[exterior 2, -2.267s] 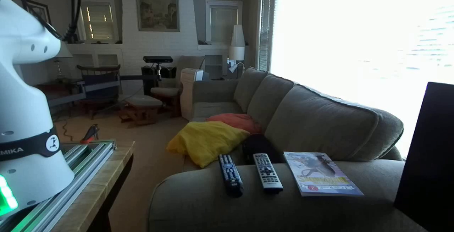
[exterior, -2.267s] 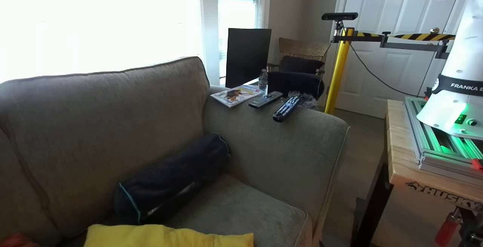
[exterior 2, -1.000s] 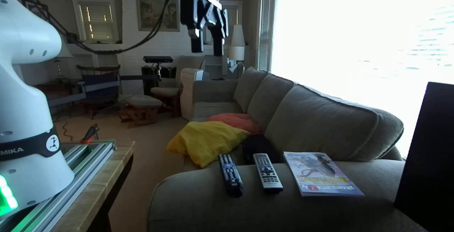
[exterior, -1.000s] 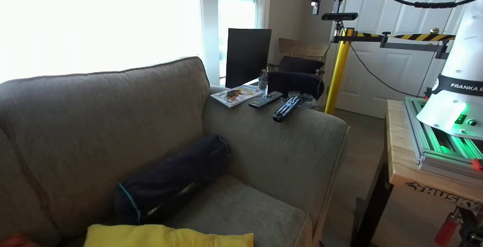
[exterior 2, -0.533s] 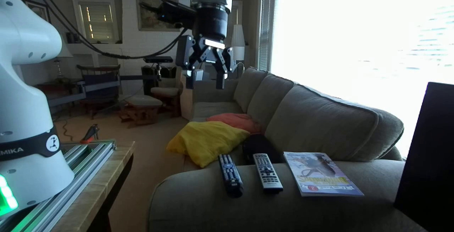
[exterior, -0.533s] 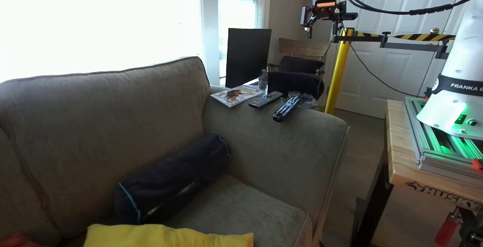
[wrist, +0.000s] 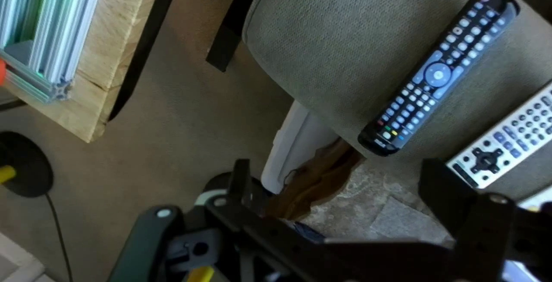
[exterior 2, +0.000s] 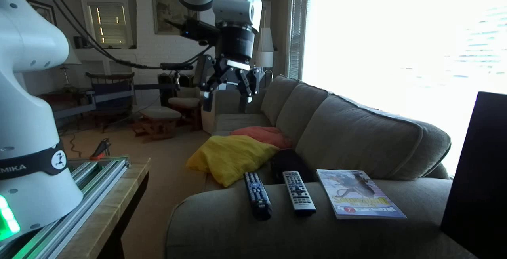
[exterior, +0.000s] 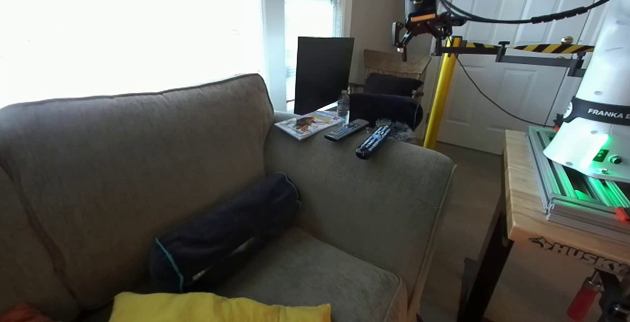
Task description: Move the black remote and place it in front of the monitor
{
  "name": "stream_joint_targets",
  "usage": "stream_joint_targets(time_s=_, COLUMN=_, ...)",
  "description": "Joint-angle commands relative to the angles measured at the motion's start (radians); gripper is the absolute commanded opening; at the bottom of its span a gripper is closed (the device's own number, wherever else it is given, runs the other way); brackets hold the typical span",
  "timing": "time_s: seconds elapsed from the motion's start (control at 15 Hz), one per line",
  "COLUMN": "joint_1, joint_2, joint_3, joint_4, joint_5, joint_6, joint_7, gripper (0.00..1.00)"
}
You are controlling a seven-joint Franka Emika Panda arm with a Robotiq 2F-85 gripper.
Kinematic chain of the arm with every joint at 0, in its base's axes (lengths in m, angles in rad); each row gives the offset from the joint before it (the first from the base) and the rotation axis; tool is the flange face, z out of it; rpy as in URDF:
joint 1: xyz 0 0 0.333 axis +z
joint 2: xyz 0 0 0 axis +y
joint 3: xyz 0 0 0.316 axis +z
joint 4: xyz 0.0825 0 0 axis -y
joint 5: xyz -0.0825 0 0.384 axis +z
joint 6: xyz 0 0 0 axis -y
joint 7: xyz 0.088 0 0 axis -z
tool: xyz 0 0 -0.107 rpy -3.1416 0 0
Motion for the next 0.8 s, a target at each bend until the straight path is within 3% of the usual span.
stream_joint_targets(time_s=0.0, joint_1=0.031, joint_2=0.239, joint_3=0.026, joint_4=0.070, joint_5=-0.042, joint_6=0.028, joint_7=0.265, gripper=1.00)
stream_joint_targets(time_s=0.33, joint_1=0.127, joint_2=0.465, joint_3=-0.045, joint_4=0.178, joint_5=0.001, joint_6=0.005, joint_7=0.481, gripper=1.00)
stream_joint_targets(time_s=0.73, joint_1=0.212, joint_2=0.648, joint_3=-0.135, joint_4=0.326, joint_5=-0.025, joint_6=0.007, joint_7=0.507, gripper=1.00)
